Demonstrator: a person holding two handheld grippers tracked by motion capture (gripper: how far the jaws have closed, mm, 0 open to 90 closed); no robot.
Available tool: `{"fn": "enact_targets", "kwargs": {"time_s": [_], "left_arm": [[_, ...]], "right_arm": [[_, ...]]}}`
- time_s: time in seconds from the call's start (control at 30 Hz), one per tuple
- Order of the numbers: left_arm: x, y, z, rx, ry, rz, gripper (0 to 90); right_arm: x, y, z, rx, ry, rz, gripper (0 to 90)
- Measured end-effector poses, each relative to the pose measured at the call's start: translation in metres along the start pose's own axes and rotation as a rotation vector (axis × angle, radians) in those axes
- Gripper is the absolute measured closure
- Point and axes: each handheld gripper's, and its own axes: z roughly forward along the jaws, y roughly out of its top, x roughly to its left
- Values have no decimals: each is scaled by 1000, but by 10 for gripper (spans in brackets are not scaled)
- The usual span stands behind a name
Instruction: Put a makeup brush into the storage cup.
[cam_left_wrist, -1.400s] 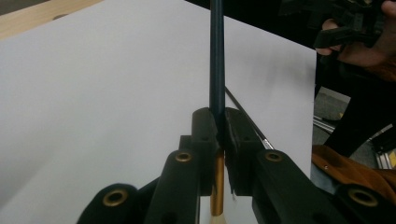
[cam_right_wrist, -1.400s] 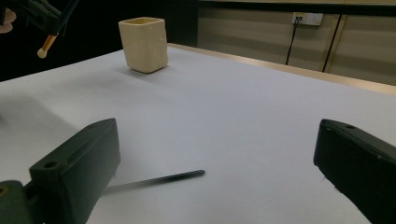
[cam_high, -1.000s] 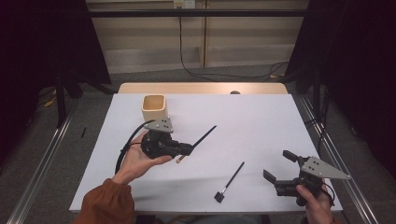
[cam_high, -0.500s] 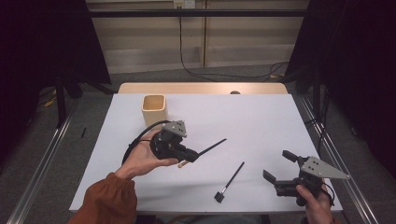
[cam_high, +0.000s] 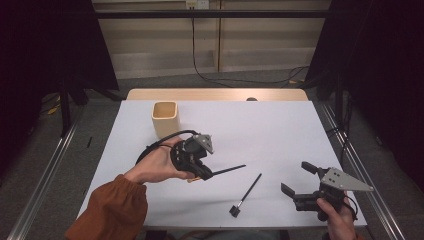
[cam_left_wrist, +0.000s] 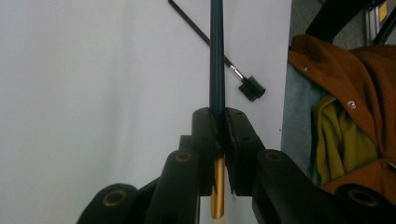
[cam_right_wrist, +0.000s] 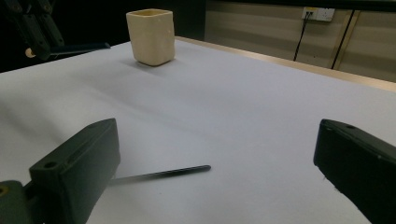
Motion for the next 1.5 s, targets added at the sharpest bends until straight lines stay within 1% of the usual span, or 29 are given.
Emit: {"fn": "enact_targets", "kwargs": {"time_s": [0.07, 0.1, 0.13, 0.17, 0.2, 0.23, 0.3, 0.37, 0.43, 0.47, 0.57, 0.6, 0.67, 0.7, 0.73, 0.77, 0.8, 0.83, 0.87, 0.93, 1.07, 1.1, 1.17, 1.23, 1.37, 1.4, 1.5], "left_arm": [[1, 0, 2, 47, -3, 6, 835], [1, 0, 4, 56, -9, -3, 835], [1, 0, 6, 86, -13, 10, 835], [1, 0, 7, 106, -16, 10, 835], [-1, 0, 10, 108, -18, -2, 835], [1, 0, 10, 130, -14, 21, 835], [2, 0, 13, 136, -18, 11, 835], [5, 0, 13, 151, -17, 17, 835], [6, -1, 14, 143, -14, 7, 835], [6, -1, 13, 146, -19, 9, 835], [5, -1, 12, 122, -19, 8, 835], [5, 0, 11, 118, -20, 14, 835], [5, 0, 11, 119, -23, 17, 835], [4, 0, 11, 116, -25, 16, 835], [3, 0, 12, 102, -22, 3, 835], [4, 0, 11, 111, -24, 20, 835], [4, 0, 10, 108, -25, 22, 835], [3, 0, 10, 92, -24, 9, 835], [4, 0, 10, 96, -24, 23, 835], [3, 0, 9, 88, -24, 31, 835], [1, -1, 9, 84, -13, 54, 835], [1, -1, 9, 83, -12, 55, 835], [1, -1, 10, 82, -16, 55, 835], [1, -1, 10, 82, -18, 55, 835], [1, 0, 11, 75, -19, 52, 835], [2, 0, 11, 79, -24, 53, 835], [1, 0, 11, 74, -15, 52, 835]], "right_arm": [[0, 0, 0, 0, -1, 0, 0], [0, 0, 0, -1, 2, -1, 0], [0, 0, 0, 0, 2, -2, 0], [0, 0, 0, 1, 3, -4, 0], [0, 0, 1, 3, 5, -6, 0], [1, 0, 1, 4, 8, -6, 0], [1, 0, 1, 4, 8, -7, 0], [1, 0, 1, 4, 8, -7, 0], [1, 0, 1, 3, 10, -7, 0], [0, 0, 1, 3, 11, -8, 0], [0, 1, 1, 0, 14, -15, 0], [0, 1, 2, -2, 15, -19, 0], [0, 3, 2, -8, 14, -26, 0], [0, 4, 2, -11, 16, -29, 0], [0, 6, 2, -18, 18, -31, 0], [0, 8, 3, -26, 22, -32, 0], [0, 10, 3, -31, 20, -37, 0], [-1, 12, 3, -34, 24, -42, 0], [-1, 14, 3, -41, 23, -46, 0], [-3, 20, 2, -55, 24, -45, 0], [-6, 30, 3, -47, 47, -67, 0], [-7, 33, 4, -53, 61, -65, 0], [-8, 37, 7, -50, 61, -78, 0], [-9, 41, 11, -46, 81, -84, 0], [-9, 48, 19, -46, 103, -95, 0], [-9, 50, 20, -43, 110, -97, 0], [-7, 57, 26, -47, 134, -103, 1]]}}
